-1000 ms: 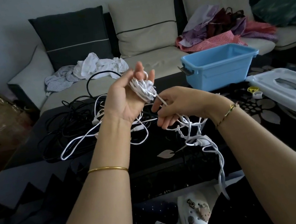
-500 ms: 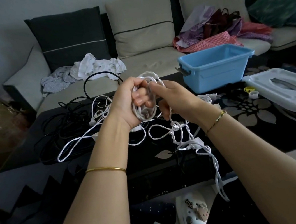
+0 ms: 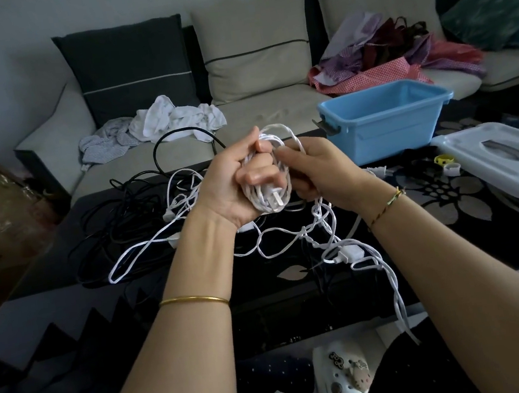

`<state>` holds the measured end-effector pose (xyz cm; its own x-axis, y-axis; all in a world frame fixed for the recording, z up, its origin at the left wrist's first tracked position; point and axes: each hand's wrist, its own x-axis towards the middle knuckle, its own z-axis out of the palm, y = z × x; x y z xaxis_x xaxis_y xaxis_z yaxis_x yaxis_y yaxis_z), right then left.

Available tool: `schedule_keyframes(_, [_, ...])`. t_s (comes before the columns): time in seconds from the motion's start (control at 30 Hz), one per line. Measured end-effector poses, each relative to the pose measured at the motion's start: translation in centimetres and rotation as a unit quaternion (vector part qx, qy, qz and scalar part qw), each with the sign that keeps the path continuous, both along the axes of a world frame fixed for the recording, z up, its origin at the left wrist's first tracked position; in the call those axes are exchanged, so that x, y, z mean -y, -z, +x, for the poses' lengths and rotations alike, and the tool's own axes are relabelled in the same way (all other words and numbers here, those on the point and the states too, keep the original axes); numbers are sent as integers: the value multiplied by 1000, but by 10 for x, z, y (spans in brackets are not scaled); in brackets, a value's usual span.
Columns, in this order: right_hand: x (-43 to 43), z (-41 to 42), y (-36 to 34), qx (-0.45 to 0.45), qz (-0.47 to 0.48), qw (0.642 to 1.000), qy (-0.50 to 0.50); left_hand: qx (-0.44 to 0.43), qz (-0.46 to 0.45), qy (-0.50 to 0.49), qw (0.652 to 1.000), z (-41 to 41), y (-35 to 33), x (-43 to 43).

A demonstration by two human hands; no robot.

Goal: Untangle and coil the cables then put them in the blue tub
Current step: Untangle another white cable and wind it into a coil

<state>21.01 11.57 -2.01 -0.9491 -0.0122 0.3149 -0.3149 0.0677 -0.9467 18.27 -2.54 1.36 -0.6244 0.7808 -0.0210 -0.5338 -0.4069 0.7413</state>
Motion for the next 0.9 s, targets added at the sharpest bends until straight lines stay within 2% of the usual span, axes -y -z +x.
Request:
schedule_keyframes(0.13, [-2,2,1,-12,-52,998,-44,38,67,95,993,-2,-1,4])
schedule_keyframes(0.2, [-4,3,2,-5,-82,994,-68,44,68,94,992,-3,-2,4])
schedule_keyframes(0.37, [-18,6,0,15,-106,988,-111,-30,-48,14,998,3,-8,3])
schedule_keyframes(0.57, [-26,3,-5,16,-163,986,2,-52,-109,24,992,1,-5,5])
schedule_keyframes(0.67, [-19,0,-1,45,-172,984,36,-40,-70,47,996,2,-4,3])
schedule_keyframes(0.77, [-9,-1,5,79,-144,986,17,1,29,54,998,-1,-2,6])
schedule_keyframes(0.83, [-4,-2,11,97,-109,989,-9,37,103,31,994,-5,0,9])
schedule_keyframes(0.9, [2,0,13,108,-47,993,-14,48,138,-18,989,-8,2,10])
